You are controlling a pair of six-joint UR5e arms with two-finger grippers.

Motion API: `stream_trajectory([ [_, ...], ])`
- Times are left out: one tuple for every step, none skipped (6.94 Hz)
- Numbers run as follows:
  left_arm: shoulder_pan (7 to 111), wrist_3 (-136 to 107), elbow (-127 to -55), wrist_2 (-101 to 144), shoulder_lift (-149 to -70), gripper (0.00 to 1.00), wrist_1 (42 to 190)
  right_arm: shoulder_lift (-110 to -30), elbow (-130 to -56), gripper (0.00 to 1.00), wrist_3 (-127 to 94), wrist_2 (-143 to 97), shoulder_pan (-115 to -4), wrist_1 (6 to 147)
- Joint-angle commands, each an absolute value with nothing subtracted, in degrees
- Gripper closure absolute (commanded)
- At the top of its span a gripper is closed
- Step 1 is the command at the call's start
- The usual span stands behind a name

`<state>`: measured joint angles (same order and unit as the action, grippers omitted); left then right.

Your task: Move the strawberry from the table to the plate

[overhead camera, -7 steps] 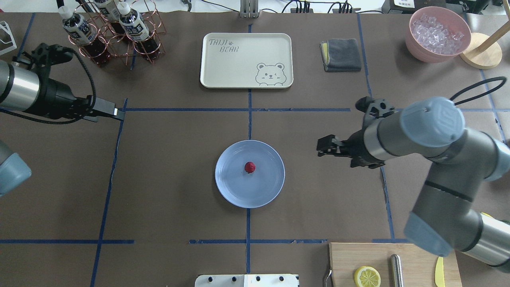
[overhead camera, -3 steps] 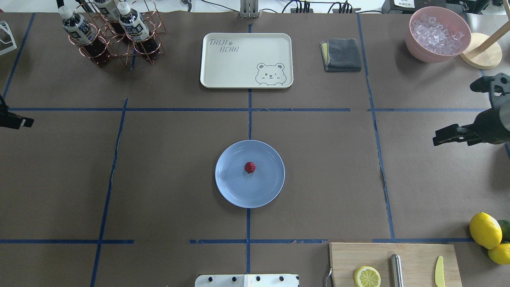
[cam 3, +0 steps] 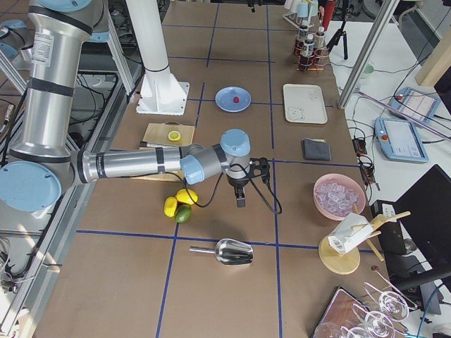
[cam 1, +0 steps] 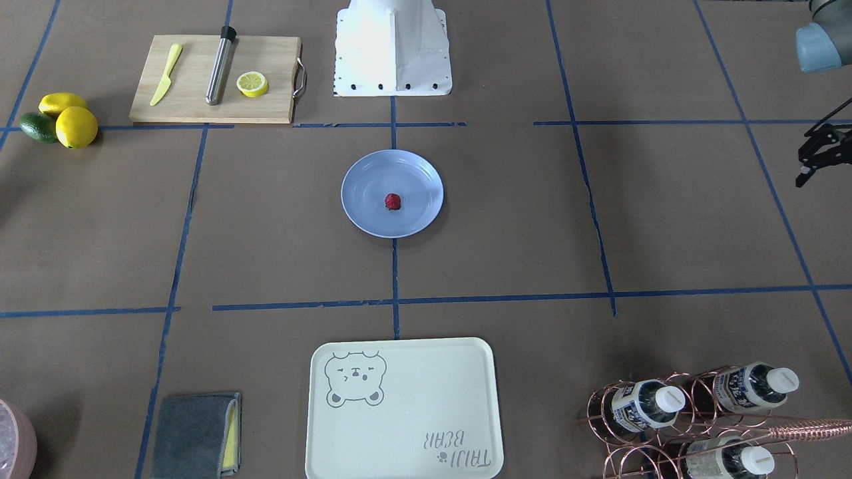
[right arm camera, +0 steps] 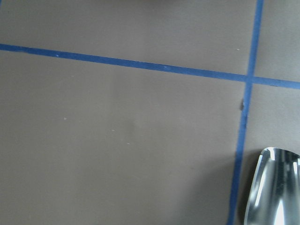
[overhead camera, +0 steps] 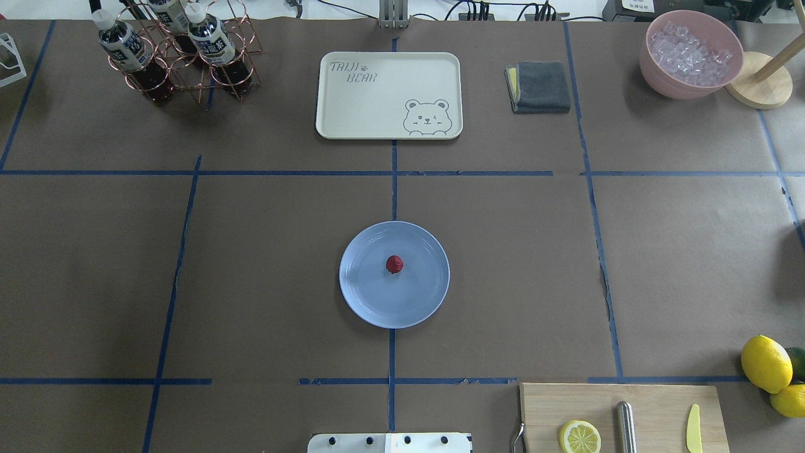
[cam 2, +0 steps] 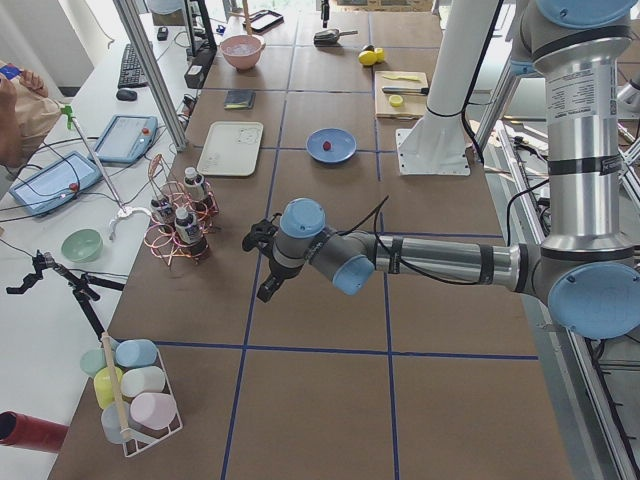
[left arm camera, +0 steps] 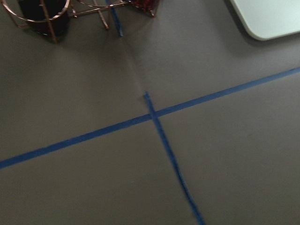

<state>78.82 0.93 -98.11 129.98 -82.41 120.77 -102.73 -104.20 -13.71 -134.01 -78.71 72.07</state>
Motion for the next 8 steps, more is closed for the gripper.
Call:
stream_trajectory([
  [85.4,7.7,-96.5,139.2,-83.2,0.0,107.4,-103.2,-99.7,0.0,-0.5,-137.7,-87.1,76.3],
  [85.6,7.6,-97.3,140.5,-82.3,0.0,106.1,-102.0,-100.0,0.0,4.7,-137.7,-88.4,82.2],
  [85.6,6.8,-97.2,140.6,-82.5,0.0,105.9,-99.0,-100.3,0.0,8.4,-137.7,-89.9,89.0],
  [85.8,6.8,-97.6,140.5,-83.5,0.0,103.9,-95.8,-100.7,0.0,9.3,-137.6,-90.4,94.2],
  [85.9,6.8,-100.3,140.3,-84.6,0.0,98.6,-95.5,-101.4,0.0,9.3,-137.5,-90.5,94.7],
  [85.9,7.2,-102.6,139.8,-83.9,0.0,96.0,-95.3,-102.3,0.0,9.3,-137.5,-90.1,97.4],
  [86.0,7.5,-102.7,139.9,-83.0,0.0,96.2,-94.3,-102.6,0.0,9.3,-136.9,-89.9,98.2],
  [86.0,7.5,-102.2,139.9,-83.1,0.0,96.2,-94.1,-103.0,0.0,9.3,-137.0,-89.9,98.4],
])
